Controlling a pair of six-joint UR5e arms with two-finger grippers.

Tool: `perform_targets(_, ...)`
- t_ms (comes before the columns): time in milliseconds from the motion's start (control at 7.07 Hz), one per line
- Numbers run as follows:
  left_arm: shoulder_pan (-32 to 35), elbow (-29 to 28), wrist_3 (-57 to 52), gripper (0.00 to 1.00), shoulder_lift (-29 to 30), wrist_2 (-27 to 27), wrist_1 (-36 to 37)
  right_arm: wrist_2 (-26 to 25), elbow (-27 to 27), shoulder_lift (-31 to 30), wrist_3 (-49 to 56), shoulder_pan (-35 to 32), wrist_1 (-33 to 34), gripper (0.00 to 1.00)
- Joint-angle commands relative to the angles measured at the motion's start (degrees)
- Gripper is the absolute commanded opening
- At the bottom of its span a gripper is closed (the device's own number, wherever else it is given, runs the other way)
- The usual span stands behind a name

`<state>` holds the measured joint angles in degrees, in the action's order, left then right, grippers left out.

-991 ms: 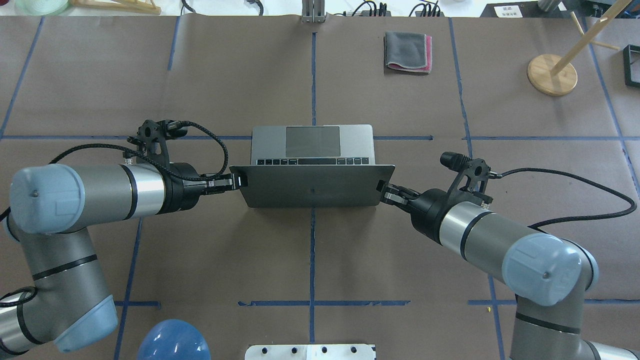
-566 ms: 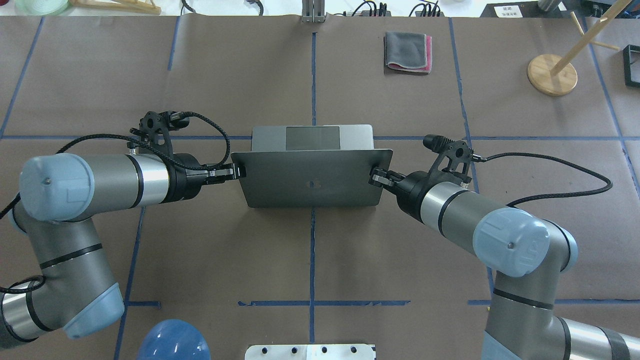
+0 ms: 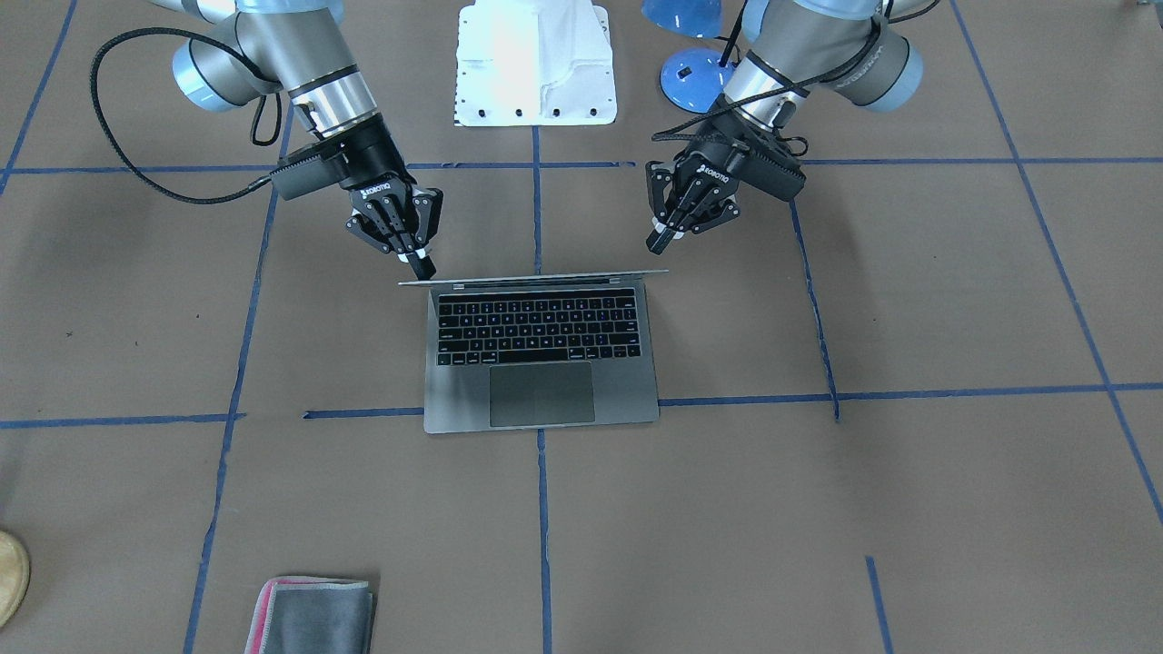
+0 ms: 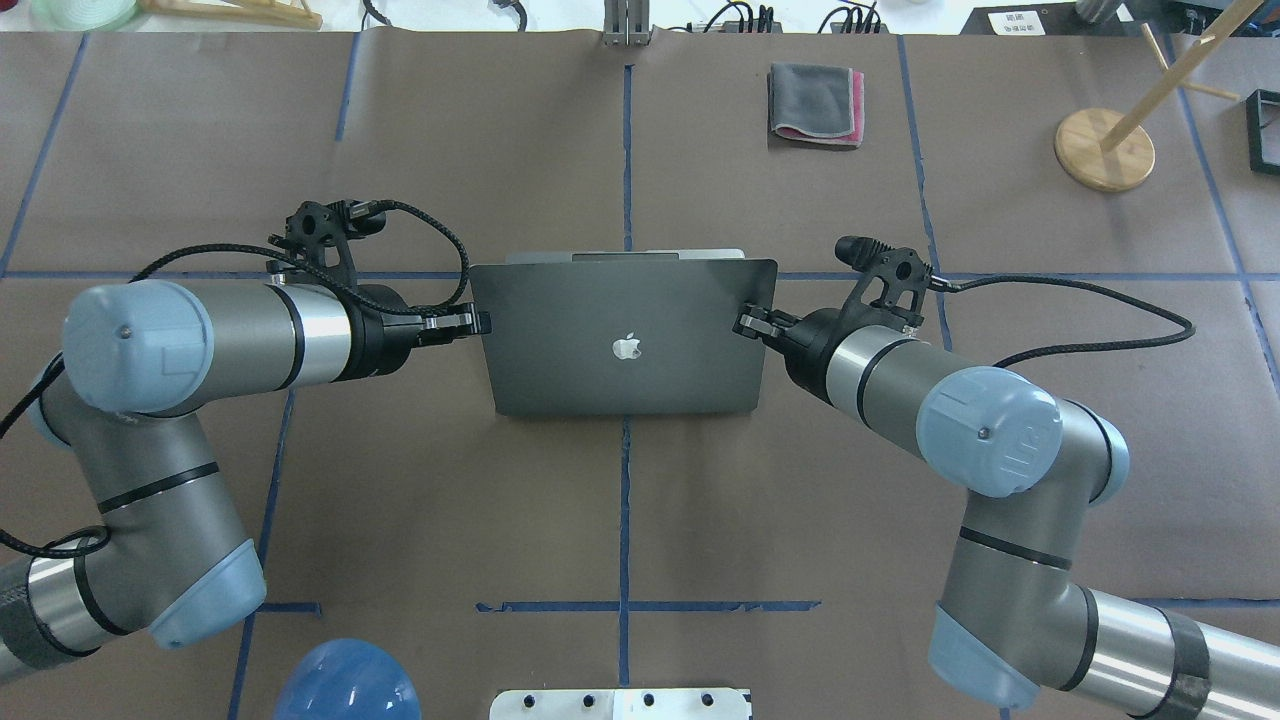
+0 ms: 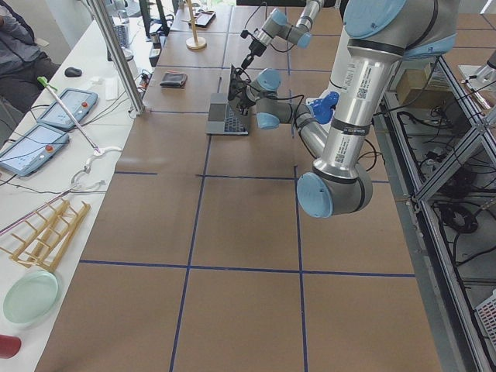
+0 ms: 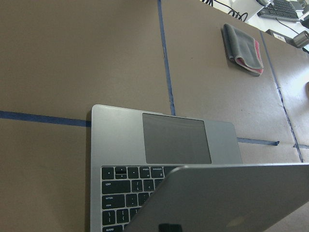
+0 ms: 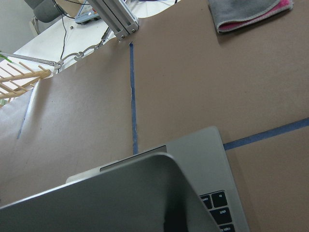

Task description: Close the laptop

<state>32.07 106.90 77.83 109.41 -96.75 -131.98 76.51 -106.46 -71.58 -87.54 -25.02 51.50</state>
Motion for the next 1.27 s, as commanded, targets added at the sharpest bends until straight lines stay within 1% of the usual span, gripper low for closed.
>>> perform_targets(0,0.54,-3.70,0.04,0.00,2.64,0.07,0.41,0.05,2.66,1.97,0.00,-0.64,0.00,0.00)
perform_targets(142,0.89,-5.97,-0.05,0.00,4.30,0.07,0.41,0.05,3.36,2.06,0.00,-0.90,0.00,0.00)
perform_targets(425,1.68,-11.16,0.04,0.00,7.55,0.16,0.41,0.05,7.38,4.25,0.00,-1.34,0.09,0.00)
perform_targets(566,1.68,-12.92,-0.05,0.00,8.09,0.33,0.32,0.05,9.06,5.30,0.00,-1.69,0.26,0.00)
perform_targets(708,1.77,-14.33,-0.05,0.00,8.62,0.42,0.32,0.05,12.12,7.92,0.00,-2.13,2.18,0.00)
perform_targets(849,1.68,-18.52,-0.22,0.00,10.71,0.51,0.32,0.05,15.46,9.86,0.00,-2.31,2.55,0.00)
perform_targets(991,1.68,-23.87,-0.31,0.00,13.17,0.60,0.06,0.05,18.10,10.93,0.00,-2.23,2.55,0.01)
perform_targets(1132,1.68,-25.67,-0.66,0.00,13.63,0.60,-0.03,0.05,19.70,11.72,0.09,-2.22,2.64,0.02)
